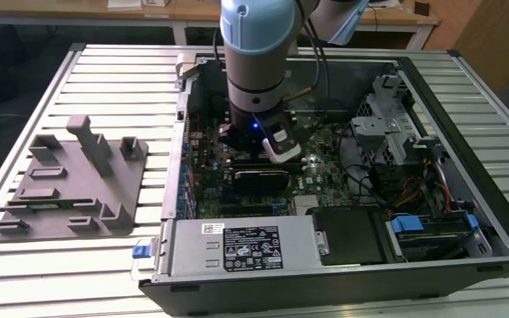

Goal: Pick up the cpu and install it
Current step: 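Install the second cpu locking lever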

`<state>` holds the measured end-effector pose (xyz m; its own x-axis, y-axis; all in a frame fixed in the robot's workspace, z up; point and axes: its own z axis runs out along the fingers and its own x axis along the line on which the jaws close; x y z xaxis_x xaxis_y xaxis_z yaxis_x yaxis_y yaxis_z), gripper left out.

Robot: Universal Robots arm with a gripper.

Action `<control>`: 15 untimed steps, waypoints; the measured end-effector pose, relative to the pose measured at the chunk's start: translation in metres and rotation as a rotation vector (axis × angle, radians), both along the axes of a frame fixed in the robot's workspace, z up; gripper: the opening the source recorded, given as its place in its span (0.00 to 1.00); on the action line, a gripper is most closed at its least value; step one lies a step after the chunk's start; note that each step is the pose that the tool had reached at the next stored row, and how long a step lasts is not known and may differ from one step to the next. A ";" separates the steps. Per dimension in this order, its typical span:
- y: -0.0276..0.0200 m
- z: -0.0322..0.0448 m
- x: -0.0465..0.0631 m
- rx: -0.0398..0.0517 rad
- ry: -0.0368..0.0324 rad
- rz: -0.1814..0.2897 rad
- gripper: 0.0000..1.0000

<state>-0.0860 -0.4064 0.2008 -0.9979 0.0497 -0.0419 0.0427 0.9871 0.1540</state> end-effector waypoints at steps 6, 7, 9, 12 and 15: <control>0.0001 -0.0020 -0.003 0.0067 0.0001 0.000 0.11; 0.0002 -0.0021 -0.003 0.0077 0.0002 0.000 0.11; 0.0005 -0.0026 -0.003 0.0096 0.0002 0.000 0.11; 0.0013 -0.0034 -0.003 0.0115 -0.0001 0.000 0.11; 0.0023 -0.0039 -0.003 0.0121 0.0000 0.000 0.11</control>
<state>-0.0890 -0.4042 0.1969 -0.9979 0.0503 -0.0413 0.0428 0.9852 0.1659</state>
